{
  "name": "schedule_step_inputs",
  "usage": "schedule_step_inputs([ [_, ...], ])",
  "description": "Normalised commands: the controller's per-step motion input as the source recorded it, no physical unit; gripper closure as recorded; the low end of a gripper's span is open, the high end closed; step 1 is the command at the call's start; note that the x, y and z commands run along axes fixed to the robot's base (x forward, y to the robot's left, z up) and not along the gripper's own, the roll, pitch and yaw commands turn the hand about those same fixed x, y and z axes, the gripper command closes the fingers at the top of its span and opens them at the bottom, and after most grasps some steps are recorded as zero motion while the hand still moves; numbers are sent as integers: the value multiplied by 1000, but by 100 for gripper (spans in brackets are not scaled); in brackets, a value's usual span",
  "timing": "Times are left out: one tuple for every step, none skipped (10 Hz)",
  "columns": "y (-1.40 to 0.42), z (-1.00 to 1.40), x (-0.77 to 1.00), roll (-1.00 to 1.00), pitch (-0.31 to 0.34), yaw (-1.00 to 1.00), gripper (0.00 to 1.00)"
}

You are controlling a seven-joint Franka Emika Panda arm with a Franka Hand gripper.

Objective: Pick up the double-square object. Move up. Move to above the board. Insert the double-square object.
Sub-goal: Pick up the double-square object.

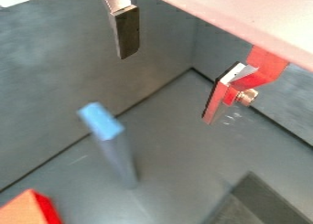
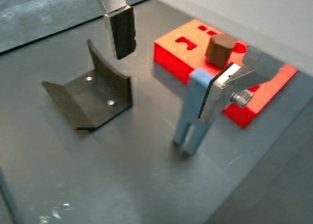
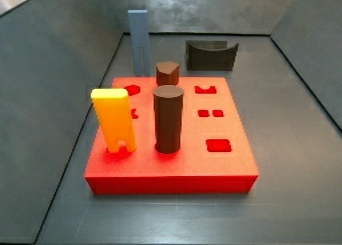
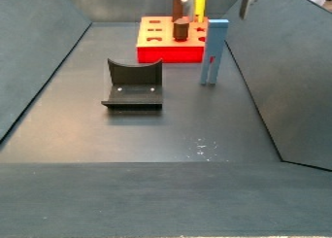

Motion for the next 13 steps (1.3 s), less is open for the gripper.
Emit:
schedule_step_inputs([
  [-557,0,0,133,0,94,0],
  [-443,-14,143,63,13,-9,0],
  [-351,-57,80,37,0,-100,0],
  [-271,-46,-9,37,0,-111,0],
  [-194,-3,-200,21,-4,-137,0],
  [-157,-14,-246,9,-21,-106,0],
  [-49,-126,-260,34,-21,-83,0],
  [-14,-126,-297,57,-20,-14,0],
  [0,-106,-66,26,0,0,0],
  [-6,-114,0,6,0,0,0],
  [0,-163,0,0,0,0,0],
  [-17,-189,0,0,0,0,0],
  [-51,-249,0,0,0,9,0],
])
